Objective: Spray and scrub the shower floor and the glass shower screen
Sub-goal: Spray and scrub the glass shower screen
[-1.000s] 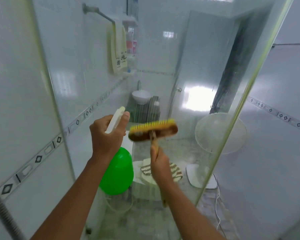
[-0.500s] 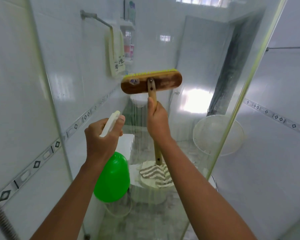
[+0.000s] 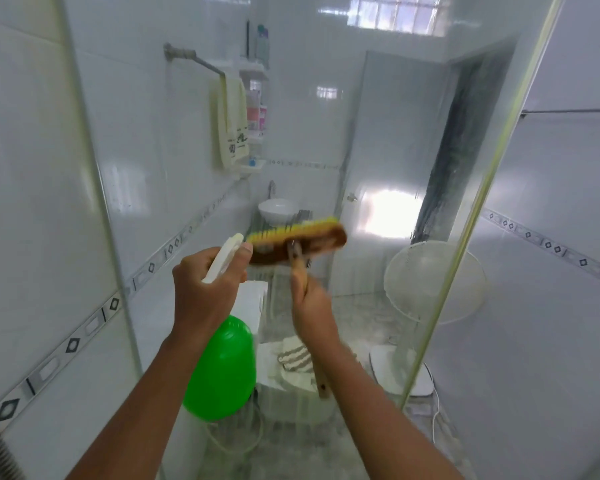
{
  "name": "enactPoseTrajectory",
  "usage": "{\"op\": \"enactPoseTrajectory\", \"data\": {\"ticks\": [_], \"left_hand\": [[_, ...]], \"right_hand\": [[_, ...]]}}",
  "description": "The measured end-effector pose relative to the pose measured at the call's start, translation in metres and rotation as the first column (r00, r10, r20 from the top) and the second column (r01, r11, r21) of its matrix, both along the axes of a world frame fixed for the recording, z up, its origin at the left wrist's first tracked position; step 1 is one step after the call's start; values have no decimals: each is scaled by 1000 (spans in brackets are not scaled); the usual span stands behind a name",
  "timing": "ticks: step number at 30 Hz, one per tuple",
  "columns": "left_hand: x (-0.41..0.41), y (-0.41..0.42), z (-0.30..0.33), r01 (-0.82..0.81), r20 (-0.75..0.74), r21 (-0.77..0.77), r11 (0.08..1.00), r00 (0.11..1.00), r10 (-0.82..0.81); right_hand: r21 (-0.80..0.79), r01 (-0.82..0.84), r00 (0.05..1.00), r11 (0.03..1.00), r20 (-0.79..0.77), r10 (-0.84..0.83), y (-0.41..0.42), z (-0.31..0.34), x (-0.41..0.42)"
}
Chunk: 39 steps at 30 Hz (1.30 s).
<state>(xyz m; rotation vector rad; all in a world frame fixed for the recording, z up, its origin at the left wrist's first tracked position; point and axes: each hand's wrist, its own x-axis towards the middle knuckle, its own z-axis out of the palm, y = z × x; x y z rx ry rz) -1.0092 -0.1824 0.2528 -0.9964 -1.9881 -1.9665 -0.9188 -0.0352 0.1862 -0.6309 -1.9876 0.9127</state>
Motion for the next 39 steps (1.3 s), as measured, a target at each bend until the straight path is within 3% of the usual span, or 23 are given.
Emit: {"op": "enactPoseTrajectory", "data": {"ticks": [4, 7, 9, 13, 16, 20, 24, 27, 31, 39], "left_hand": [[5, 9, 10, 31, 2, 0, 1000, 1000, -31], [7, 18, 19, 54, -8, 12, 998, 999, -54], [11, 22, 27, 69, -6, 30, 997, 998, -69], [18, 32, 46, 102, -21, 49, 994, 995, -101], [22, 40, 63, 127, -47, 58, 990, 991, -124], [25, 51, 95, 167, -84, 110, 980, 984, -158], [20, 60, 143, 210, -103, 124, 970, 975, -198], [19, 61, 181, 223, -93, 174, 959, 973, -209], [4, 56, 208, 133, -97, 214, 968, 989, -114], [-25, 29, 203, 36, -85, 167, 985, 996, -22]], "right_hand": [[60, 92, 981, 994, -177, -80, 31, 151, 9], [62, 168, 957, 984, -251, -147, 50, 190, 23], [12, 186, 956, 982, -231, -178, 47, 160, 33], [-46, 159, 978, 986, -131, -164, 28, 41, 59], [-52, 176, 982, 983, -53, -179, 30, 21, 70], [6, 202, 975, 979, -92, -201, 51, 124, 72], [0, 171, 962, 985, -217, -167, 67, 271, 73], [-50, 109, 963, 993, -243, -118, 66, 345, 70], [-13, 85, 974, 996, -208, -86, 58, 389, 60], [56, 111, 982, 992, -157, -101, 47, 405, 41]]}}
